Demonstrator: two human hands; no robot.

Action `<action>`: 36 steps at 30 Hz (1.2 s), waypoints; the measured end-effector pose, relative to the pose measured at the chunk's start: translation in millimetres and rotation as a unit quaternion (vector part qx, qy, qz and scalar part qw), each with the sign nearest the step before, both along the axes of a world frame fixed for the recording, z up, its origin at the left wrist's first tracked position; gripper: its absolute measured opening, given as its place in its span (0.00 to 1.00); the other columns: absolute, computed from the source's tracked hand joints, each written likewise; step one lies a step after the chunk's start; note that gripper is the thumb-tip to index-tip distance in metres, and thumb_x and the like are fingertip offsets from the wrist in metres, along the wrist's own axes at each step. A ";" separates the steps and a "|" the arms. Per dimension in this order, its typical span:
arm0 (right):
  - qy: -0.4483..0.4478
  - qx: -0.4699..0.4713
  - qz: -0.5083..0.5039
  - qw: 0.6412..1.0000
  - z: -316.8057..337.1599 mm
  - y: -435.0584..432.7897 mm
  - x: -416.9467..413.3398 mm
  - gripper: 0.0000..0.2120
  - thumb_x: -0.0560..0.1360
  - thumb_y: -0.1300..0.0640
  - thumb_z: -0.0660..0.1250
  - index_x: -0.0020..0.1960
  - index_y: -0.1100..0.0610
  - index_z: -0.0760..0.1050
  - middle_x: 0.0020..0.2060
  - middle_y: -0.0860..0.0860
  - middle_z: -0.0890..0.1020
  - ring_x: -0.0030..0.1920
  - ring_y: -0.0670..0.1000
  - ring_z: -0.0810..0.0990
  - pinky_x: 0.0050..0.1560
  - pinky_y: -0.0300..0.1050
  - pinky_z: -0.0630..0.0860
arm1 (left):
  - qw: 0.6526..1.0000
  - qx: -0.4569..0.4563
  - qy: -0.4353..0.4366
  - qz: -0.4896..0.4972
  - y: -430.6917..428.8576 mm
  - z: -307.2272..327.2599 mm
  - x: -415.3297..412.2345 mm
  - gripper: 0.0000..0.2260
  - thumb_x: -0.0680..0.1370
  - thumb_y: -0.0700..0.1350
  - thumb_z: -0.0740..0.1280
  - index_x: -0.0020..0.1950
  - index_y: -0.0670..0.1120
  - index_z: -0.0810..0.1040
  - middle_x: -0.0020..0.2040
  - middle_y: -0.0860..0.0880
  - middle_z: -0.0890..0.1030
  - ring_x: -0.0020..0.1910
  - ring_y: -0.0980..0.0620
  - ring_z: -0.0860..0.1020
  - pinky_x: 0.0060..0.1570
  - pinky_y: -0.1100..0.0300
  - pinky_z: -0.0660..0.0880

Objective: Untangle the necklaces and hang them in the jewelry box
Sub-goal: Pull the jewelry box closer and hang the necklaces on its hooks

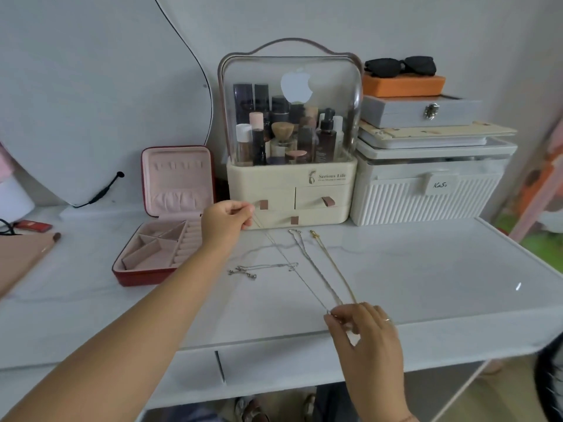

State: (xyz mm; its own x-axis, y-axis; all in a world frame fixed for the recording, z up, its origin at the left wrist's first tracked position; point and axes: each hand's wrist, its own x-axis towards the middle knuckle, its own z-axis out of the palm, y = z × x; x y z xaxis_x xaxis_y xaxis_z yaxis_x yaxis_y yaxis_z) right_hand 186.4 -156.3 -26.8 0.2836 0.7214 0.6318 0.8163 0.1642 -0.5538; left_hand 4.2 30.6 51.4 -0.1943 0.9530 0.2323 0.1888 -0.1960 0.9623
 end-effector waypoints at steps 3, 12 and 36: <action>-0.029 0.020 -0.059 0.998 -4.9 2.2 0.5 0.03 0.66 0.49 0.71 0.37 0.48 0.79 0.37 0.44 0.74 0.40 0.46 0.69 0.42 0.40 0.57 | 1.000 0.001 0.004 0.021 2.4 -12.7 4.2 0.02 0.74 0.40 0.71 0.42 0.46 0.81 0.34 0.47 0.82 0.33 0.53 0.78 0.37 0.64 0.77; -0.006 0.013 -0.108 0.994 -7.6 9.4 -8.0 0.04 0.65 0.47 0.70 0.33 0.46 0.79 0.38 0.44 0.71 0.43 0.44 0.64 0.46 0.42 0.54 | 0.994 -0.018 0.105 0.008 11.3 -39.4 21.9 0.05 0.74 0.44 0.70 0.47 0.44 0.83 0.44 0.50 0.84 0.46 0.54 0.80 0.42 0.70 0.70; -0.075 0.053 -0.003 0.996 -27.1 -8.2 -6.8 0.15 0.76 0.52 0.59 0.56 0.51 0.81 0.54 0.42 0.81 0.60 0.46 0.73 0.64 0.55 0.59 | 0.810 0.030 0.527 -0.255 13.4 -49.7 15.3 0.23 0.82 0.55 0.52 0.76 0.49 0.59 0.77 0.54 0.60 0.76 0.55 0.54 0.74 0.58 0.49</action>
State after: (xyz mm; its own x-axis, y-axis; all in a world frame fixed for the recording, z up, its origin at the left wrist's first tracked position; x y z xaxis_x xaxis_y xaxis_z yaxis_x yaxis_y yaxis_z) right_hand 179.6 -164.5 -53.9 0.1843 0.6475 0.7394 0.8900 0.2093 -0.4051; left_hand 19.5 44.1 1.8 0.5580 0.8275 0.0619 0.7791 -0.5482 0.3040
